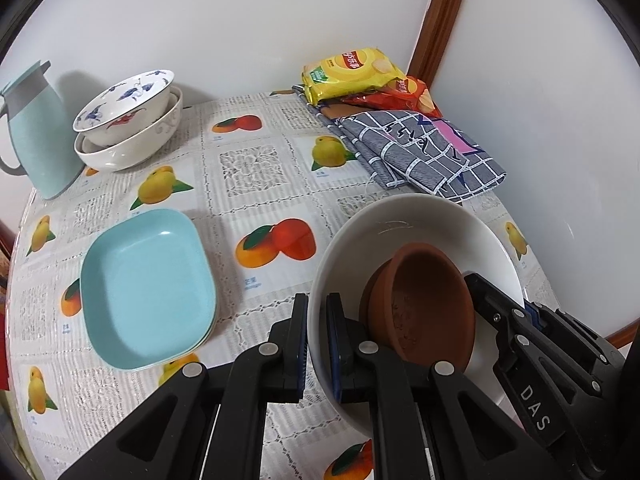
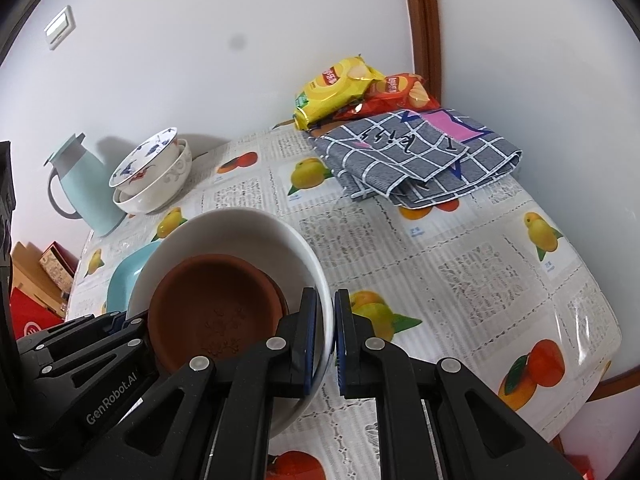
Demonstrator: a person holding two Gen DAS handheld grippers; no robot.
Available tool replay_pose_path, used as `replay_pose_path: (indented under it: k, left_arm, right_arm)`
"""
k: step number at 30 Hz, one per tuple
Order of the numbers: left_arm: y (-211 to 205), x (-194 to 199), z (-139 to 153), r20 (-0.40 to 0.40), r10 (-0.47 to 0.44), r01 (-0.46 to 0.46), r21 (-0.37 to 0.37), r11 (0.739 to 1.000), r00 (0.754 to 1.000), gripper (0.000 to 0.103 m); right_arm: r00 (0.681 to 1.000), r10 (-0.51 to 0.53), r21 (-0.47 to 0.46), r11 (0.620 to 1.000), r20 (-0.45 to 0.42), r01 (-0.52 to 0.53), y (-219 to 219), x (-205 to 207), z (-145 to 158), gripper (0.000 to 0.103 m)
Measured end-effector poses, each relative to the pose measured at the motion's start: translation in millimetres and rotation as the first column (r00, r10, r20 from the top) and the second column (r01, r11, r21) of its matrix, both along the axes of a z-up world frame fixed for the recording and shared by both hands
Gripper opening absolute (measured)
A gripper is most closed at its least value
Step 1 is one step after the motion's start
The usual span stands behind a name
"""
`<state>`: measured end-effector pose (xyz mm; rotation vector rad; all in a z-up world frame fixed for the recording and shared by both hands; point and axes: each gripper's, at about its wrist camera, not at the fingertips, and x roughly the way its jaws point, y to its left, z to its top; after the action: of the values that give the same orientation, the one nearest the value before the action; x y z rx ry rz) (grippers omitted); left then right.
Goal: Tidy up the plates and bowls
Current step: 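Lift the white bowl with both grippers and carry it over the plate stack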
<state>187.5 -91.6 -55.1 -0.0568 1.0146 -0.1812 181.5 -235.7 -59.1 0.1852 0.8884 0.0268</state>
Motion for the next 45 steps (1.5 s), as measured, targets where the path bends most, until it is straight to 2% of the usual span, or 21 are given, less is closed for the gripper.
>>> replay_pose_path:
  k: [28,45]
  left_arm:
    - [71,12,16,0.027,0.055,-0.055,-0.02,0.998,0.998,0.009]
    - [107,27,12,0.018,0.097,-0.096,-0.023,0.995,0.995,0.009]
  right_arm:
    - [0.997,0.071,-0.019,0.997,0.031,-0.07,68,22,22,0.009]
    - [0.993,0.113,0.0,0.994,0.029,-0.113,101,43,19,0.009]
